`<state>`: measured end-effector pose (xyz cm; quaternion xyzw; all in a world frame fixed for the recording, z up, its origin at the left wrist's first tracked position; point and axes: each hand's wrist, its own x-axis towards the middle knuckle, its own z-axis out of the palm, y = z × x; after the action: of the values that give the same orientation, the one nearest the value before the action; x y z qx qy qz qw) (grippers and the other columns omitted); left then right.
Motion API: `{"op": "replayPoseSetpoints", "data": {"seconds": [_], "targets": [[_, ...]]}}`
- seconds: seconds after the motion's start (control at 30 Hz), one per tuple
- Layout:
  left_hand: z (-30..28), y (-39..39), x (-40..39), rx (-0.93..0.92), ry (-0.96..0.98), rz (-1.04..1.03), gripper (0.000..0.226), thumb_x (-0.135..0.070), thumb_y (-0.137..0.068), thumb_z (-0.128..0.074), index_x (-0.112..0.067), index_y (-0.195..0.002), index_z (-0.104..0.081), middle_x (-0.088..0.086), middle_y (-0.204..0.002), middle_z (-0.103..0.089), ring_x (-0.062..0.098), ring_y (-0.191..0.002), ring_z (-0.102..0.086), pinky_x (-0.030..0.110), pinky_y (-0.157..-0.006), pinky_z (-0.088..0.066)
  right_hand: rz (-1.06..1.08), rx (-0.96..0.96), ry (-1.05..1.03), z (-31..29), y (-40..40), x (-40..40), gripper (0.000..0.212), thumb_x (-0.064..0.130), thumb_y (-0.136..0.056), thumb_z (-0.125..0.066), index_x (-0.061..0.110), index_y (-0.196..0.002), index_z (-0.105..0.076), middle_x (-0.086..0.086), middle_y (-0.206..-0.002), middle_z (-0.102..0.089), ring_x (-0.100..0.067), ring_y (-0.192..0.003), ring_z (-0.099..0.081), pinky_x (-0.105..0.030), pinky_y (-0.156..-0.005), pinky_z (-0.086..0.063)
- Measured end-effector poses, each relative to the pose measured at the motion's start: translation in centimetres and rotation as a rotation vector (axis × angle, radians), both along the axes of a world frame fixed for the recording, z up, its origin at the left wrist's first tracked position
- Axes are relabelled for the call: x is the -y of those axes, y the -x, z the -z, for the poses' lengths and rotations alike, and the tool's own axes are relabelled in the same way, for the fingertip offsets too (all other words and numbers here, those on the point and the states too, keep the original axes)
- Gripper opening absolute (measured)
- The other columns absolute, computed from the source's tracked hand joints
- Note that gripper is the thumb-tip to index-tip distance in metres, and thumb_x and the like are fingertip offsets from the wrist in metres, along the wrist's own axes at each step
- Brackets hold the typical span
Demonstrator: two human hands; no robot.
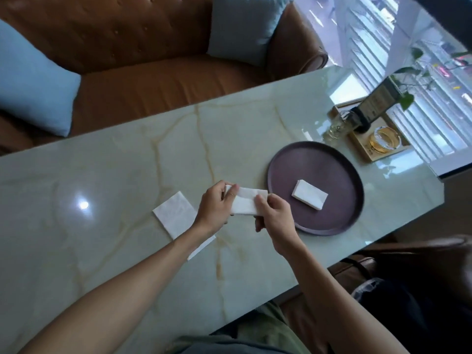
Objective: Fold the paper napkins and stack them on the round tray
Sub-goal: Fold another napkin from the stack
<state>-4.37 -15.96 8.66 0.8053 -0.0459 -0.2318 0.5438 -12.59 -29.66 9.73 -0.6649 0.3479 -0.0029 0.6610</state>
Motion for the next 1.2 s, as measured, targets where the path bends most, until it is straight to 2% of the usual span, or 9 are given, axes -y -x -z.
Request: {"op": "replayPoseSetpoints", "data": {"seconds": [0.07,0.23,0.37,0.5,0.67,0.77,0.9,1.03,1.2], "targets": [[0.8,0.1,2.6,-0.033,-0.030,0.029,0.035,-0.039,-0.100,-0.058,-0.006,-0.092,-0.059,0.004,-0.071,-0.058,0.017,-0.042,-0.058,0.029,-0.042,-0.044,0.025,-0.012,0.051,0.5,0.4,2.6,0.034,0.020,-0.104,-0.055,-0.011,-0.090,-0.057,-0.007,-0.055,-0.050,-0.014,-0.037,-0.045,-0.025,-0.039,-0.035],[3.6,0.6,9.3,-0.129,-0.050,0.090,0.025,-0.033,-0.098,-0.063,-0.009,-0.093,-0.060,0.018,-0.085,-0.072,0.025,-0.049,-0.070,0.026,-0.043,-0.043,0.112,-0.050,0.081,2.9,1.8,9.6,0.038,0.027,-0.103,-0.055,-0.003,-0.082,-0.056,-0.009,-0.054,-0.050,-0.018,-0.042,-0.046,-0.029,-0.041,-0.037],[5.5,0.0,14.6,-0.189,-0.045,0.141,0.010,-0.021,-0.098,-0.064,-0.012,-0.094,-0.067,0.009,-0.089,-0.072,0.016,-0.065,-0.065,0.024,-0.047,-0.052,0.181,-0.117,0.080,5.2,3.0,14.6,0.045,0.030,-0.104,-0.054,-0.009,-0.084,-0.056,-0.006,-0.058,-0.050,-0.017,-0.042,-0.049,-0.029,-0.040,-0.039],[7.3,-0.3,18.9,-0.261,-0.073,0.171,0.005,-0.014,-0.097,-0.066,-0.011,-0.095,-0.069,0.003,-0.084,-0.069,0.013,-0.073,-0.063,0.018,-0.057,-0.056,0.234,-0.184,0.070,7.6,4.2,18.3,0.046,0.032,-0.102,-0.053,-0.011,-0.087,-0.058,-0.006,-0.069,-0.053,-0.016,-0.056,-0.052,-0.029,-0.044,-0.042],[9.7,-1.2,22.7,-0.200,-0.151,0.224,0.017,-0.030,-0.083,-0.070,-0.016,-0.090,-0.073,0.002,-0.084,-0.072,0.013,-0.076,-0.062,0.034,-0.075,-0.057,0.229,-0.291,-0.015,9.4,4.5,21.4,0.031,0.019,-0.100,-0.050,-0.006,-0.092,-0.066,-0.008,-0.073,-0.060,-0.015,-0.053,-0.055,-0.024,-0.043,-0.043],[10.8,-1.7,24.0,-0.178,-0.212,0.262,0.015,-0.024,-0.091,-0.070,-0.012,-0.096,-0.077,-0.002,-0.083,-0.071,0.010,-0.075,-0.060,0.028,-0.073,-0.049,0.229,-0.340,-0.032,10.2,4.2,22.6,0.024,0.014,-0.097,-0.049,0.001,-0.089,-0.068,-0.007,-0.077,-0.064,-0.020,-0.059,-0.060,-0.024,-0.044,-0.048],[12.0,-2.6,25.2,-0.107,-0.304,0.285,0.017,-0.027,-0.092,-0.070,-0.016,-0.099,-0.079,-0.003,-0.086,-0.073,0.010,-0.081,-0.063,0.024,-0.075,-0.044,0.256,-0.378,0.007,11.5,3.5,23.6,0.022,0.017,-0.095,-0.054,0.003,-0.086,-0.068,-0.010,-0.081,-0.067,-0.021,-0.063,-0.063,-0.032,-0.050,-0.059],[13.0,-3.2,26.2,-0.079,-0.368,0.302,0.015,-0.027,-0.091,-0.071,-0.016,-0.096,-0.079,-0.004,-0.084,-0.073,0.013,-0.082,-0.066,0.025,-0.076,-0.046,0.277,-0.465,0.089,12.8,2.7,24.2,0.021,0.029,-0.094,-0.058,0.013,-0.085,-0.068,-0.005,-0.083,-0.072,-0.018,-0.065,-0.068,-0.049,-0.063,-0.064],[13.8,-3.7,26.9,-0.065,-0.420,0.302,0.013,-0.029,-0.088,-0.073,-0.017,-0.092,-0.076,-0.009,-0.074,-0.066,0.010,-0.075,-0.061,0.023,-0.071,-0.042,0.265,-0.523,0.137,13.9,2.0,24.7,0.018,0.039,-0.084,-0.058,0.024,-0.081,-0.066,0.007,-0.083,-0.072,-0.022,-0.079,-0.071,-0.051,-0.075,-0.062]]}}
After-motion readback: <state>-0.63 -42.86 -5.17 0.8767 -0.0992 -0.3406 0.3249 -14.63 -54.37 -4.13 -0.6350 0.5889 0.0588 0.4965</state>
